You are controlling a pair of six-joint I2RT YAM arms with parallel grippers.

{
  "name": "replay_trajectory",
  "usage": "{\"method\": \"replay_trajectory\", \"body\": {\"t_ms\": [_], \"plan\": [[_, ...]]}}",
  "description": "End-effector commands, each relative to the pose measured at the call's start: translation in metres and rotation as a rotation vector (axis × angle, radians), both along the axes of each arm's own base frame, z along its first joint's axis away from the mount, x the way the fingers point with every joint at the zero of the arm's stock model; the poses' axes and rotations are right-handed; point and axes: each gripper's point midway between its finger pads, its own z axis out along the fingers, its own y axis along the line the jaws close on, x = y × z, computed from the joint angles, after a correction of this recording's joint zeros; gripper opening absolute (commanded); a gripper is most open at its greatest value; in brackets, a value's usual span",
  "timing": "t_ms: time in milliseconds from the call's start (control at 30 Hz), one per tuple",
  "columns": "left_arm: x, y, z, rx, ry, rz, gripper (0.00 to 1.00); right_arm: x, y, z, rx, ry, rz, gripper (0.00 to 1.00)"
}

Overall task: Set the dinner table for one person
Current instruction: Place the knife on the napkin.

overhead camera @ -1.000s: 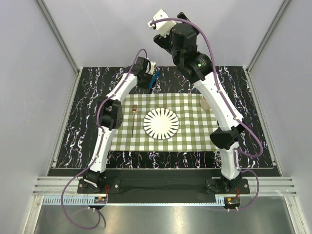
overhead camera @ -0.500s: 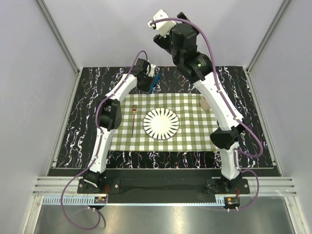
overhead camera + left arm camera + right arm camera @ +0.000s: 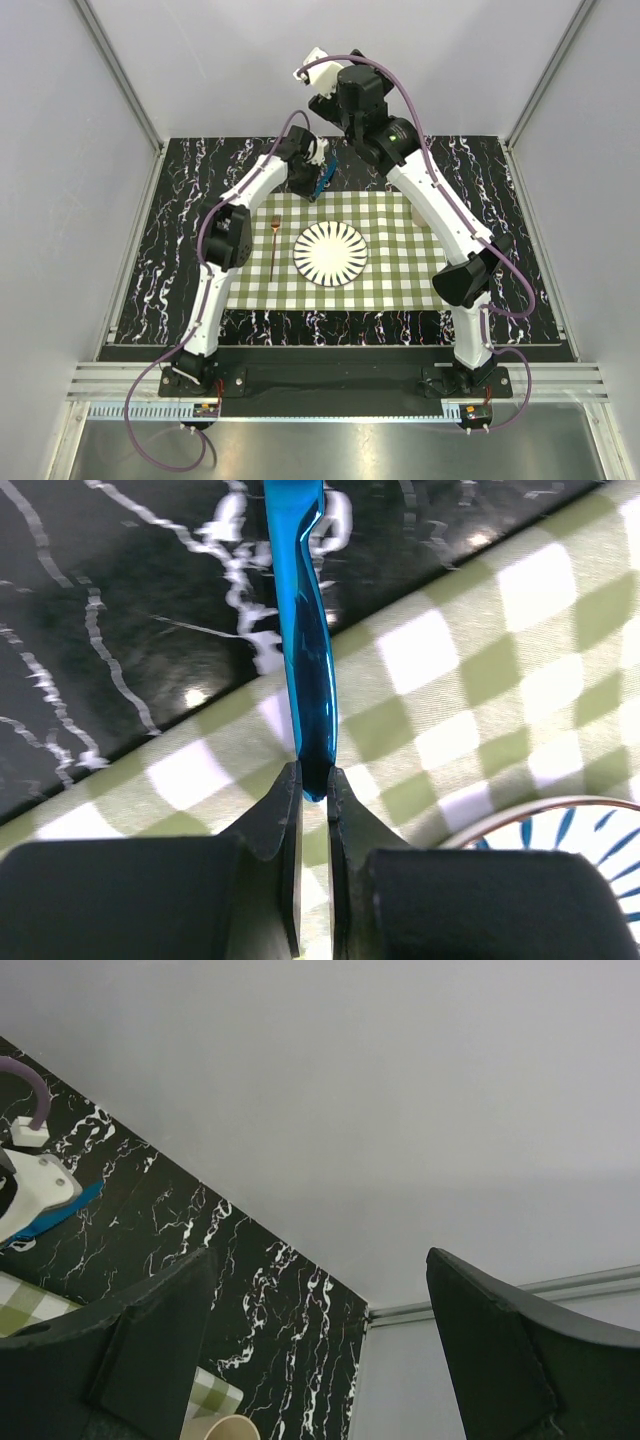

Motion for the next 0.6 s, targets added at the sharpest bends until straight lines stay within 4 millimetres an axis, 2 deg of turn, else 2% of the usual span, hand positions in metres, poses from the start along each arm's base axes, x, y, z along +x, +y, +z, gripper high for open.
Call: {"method": "replay_trajectory", "body": {"t_ms": [0,133,267,300,367,467,500,533,567], "plan": [[-0.008,-0.028,0.055,-0.093,-0.069,-0.042,0.00,-0.017,-0.004,0.036,0.075,-0.063,0.033,0.92],[-0.013,-0.040,0.060,-0.096,-0.079,-0.060,0.00,-0.012,-0.004,0.023,0.091,-0.036,0.023,0.93],[-0.017,-0.046,0.061,-0.093,-0.080,-0.065,0.00,-0.002,-0.010,-0.004,0.087,0.018,-0.008,0.93],[-0.018,-0.045,0.061,-0.092,-0.076,-0.061,0.04,0.001,-0.013,-0.009,0.087,0.028,-0.018,0.93],[-0.022,-0.045,0.060,-0.094,-0.064,-0.058,0.06,0.002,-0.016,-0.012,0.104,0.038,-0.026,0.93],[-0.025,-0.044,0.060,-0.092,-0.057,-0.055,0.00,0.004,-0.021,-0.011,0.109,0.038,-0.039,0.93],[-0.026,-0.045,0.060,-0.095,-0.055,-0.057,0.03,0.005,-0.023,-0.010,0.111,0.035,-0.042,0.94],[-0.028,-0.045,0.059,-0.093,-0.051,-0.058,0.11,0.004,-0.023,-0.009,0.112,0.036,-0.042,0.94],[-0.028,-0.044,0.060,-0.090,-0.052,-0.056,0.26,0.005,-0.025,-0.009,0.113,0.035,-0.047,0.94]]}}
